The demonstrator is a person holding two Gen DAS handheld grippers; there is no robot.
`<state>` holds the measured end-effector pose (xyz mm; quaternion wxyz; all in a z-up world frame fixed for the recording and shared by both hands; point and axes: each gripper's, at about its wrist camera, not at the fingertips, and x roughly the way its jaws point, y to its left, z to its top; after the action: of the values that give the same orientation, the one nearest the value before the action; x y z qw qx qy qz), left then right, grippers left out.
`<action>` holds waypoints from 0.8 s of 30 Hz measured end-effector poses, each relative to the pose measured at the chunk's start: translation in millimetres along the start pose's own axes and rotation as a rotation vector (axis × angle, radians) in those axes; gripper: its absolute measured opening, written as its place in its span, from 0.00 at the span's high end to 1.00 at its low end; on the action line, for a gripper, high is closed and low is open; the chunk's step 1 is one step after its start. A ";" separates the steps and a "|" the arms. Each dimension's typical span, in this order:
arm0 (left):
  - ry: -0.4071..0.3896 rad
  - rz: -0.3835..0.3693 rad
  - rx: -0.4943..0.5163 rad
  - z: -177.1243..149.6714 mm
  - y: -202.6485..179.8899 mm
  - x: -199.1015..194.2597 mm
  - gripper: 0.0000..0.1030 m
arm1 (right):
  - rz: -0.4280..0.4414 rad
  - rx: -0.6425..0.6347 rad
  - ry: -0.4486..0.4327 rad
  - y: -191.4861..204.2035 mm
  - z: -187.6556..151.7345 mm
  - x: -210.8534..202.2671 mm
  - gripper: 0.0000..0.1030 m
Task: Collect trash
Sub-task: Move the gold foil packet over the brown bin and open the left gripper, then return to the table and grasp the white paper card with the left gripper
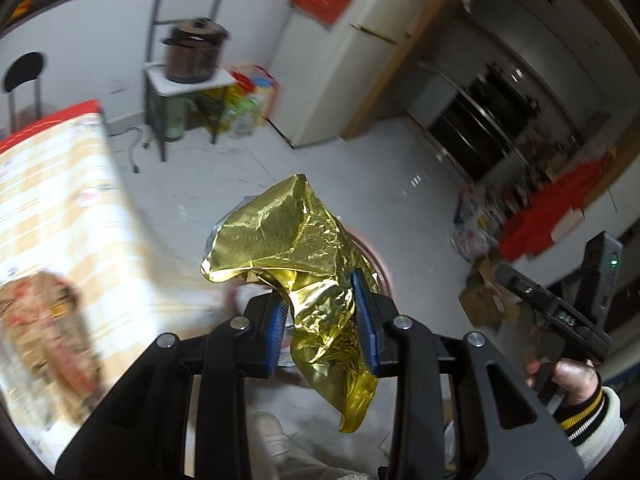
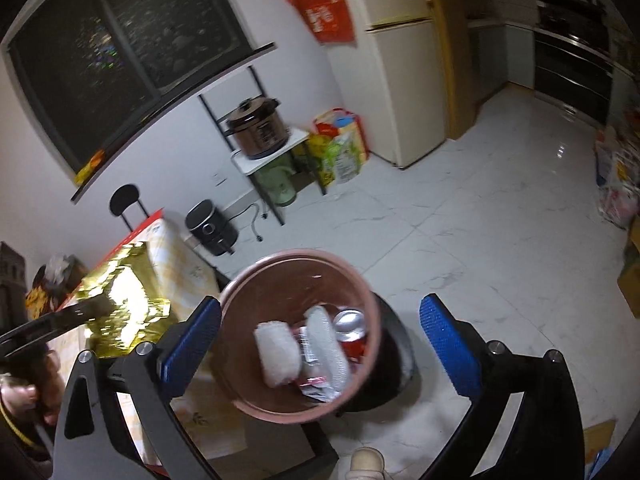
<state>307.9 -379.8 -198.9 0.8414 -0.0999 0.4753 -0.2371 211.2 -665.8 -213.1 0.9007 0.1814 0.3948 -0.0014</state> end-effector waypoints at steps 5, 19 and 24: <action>0.030 -0.066 0.068 14.0 -24.5 41.3 0.20 | -0.038 0.048 -0.010 -23.1 -5.1 -10.3 0.05; -0.192 0.050 0.051 5.0 39.5 -89.7 0.12 | 0.070 -0.034 -0.024 47.7 10.4 -0.8 0.05; -0.308 0.200 -0.070 -32.1 116.7 -193.1 0.11 | 0.151 -0.115 0.004 116.5 5.6 12.5 0.05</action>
<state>232.0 -181.4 -116.5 0.9197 -0.1163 0.3561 -0.1173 240.8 -557.1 -180.6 0.9064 0.1586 0.3811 0.0896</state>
